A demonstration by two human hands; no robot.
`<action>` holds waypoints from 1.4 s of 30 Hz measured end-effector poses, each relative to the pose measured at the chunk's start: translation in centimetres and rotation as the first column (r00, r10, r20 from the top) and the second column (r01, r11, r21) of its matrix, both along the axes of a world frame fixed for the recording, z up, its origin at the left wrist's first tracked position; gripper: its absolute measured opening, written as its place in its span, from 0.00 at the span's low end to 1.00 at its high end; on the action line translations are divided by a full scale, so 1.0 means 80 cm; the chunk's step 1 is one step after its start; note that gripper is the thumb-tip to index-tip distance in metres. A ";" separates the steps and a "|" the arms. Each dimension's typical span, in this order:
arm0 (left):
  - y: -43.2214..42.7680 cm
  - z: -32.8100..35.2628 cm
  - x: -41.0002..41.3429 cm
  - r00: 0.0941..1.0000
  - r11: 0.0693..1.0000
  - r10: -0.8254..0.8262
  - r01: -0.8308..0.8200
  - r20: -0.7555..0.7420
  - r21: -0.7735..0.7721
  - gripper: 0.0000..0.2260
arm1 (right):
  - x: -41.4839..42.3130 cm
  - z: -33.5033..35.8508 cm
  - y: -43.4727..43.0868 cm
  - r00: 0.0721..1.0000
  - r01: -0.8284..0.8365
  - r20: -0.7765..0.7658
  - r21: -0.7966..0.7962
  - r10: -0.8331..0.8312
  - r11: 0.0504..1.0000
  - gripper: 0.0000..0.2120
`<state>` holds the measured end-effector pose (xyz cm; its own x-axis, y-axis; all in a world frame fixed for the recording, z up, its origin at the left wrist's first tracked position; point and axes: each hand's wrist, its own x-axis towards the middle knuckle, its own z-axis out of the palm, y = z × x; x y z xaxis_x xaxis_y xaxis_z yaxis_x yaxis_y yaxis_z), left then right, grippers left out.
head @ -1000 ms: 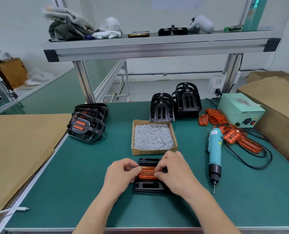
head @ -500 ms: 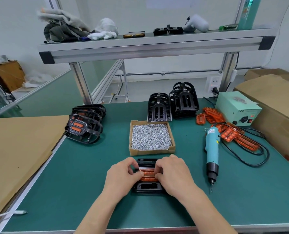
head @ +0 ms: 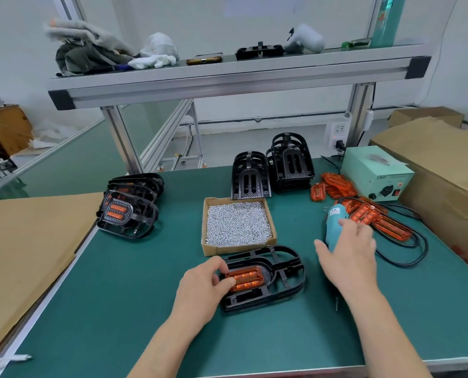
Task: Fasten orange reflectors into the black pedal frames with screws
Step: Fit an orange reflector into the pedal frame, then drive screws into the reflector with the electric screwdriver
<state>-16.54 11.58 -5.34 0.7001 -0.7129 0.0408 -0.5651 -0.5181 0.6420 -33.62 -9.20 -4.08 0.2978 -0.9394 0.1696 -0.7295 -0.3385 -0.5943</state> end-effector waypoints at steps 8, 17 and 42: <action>-0.006 0.010 0.013 0.972 0.977 -0.206 0.210 0.115 -0.022 0.04 | -0.003 0.003 -0.034 0.997 0.052 -0.066 0.252 -0.036 0.966 0.32; -0.014 0.019 0.026 0.915 0.926 -0.378 0.377 0.142 0.033 0.04 | 0.006 0.019 -0.034 0.341 -0.558 0.824 0.565 -0.453 0.607 0.07; -0.124 0.038 0.079 0.997 0.990 -0.073 0.067 -0.040 -0.122 0.05 | 0.046 0.067 0.011 0.090 -0.364 0.928 0.368 -0.361 0.856 0.08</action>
